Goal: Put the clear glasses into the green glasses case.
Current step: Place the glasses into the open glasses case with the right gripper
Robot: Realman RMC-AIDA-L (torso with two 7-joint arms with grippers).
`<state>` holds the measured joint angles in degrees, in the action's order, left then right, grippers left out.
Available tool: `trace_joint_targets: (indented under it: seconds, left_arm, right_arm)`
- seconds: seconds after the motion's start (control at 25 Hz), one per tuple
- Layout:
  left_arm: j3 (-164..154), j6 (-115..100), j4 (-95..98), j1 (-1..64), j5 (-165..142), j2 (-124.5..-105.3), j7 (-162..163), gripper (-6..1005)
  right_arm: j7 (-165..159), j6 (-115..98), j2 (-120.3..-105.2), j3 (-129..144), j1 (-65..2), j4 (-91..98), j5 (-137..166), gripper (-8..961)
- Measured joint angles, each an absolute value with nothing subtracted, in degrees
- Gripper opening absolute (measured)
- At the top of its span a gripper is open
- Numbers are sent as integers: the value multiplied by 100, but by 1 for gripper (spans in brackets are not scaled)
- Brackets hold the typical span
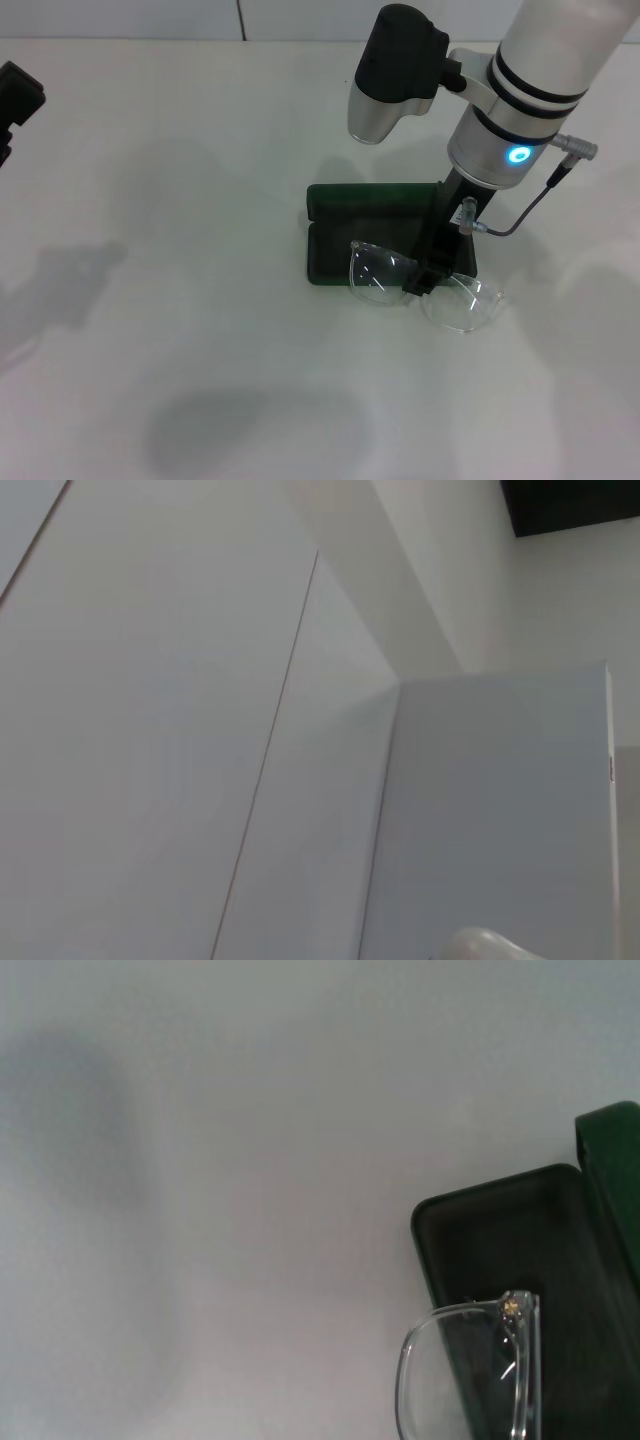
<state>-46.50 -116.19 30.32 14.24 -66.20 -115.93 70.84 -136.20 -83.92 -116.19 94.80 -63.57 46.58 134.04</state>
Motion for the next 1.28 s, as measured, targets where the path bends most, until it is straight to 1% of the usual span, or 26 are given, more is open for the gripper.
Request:
trace_joint_targets:
  seconds: [0.84,1.04,1.28]
  left_arm:
    - [-4649,-11619,3032,1433,-6636,-11600,7066,49]
    - [-4649,-11616,3032,1433,-6636,-11601,7066,49]
    - [-4649,-11610,3032,1433,-6636,-11602,7066,49]
  right_arm:
    - [-13623,-8311,-11619,9571,-6357,4427,13315,408]
    - [-13625,-8309,-11619,9604,-6360,4425,13315,336]
    - [-13623,-8285,-11619,9607,-6362,4425,13315,154]
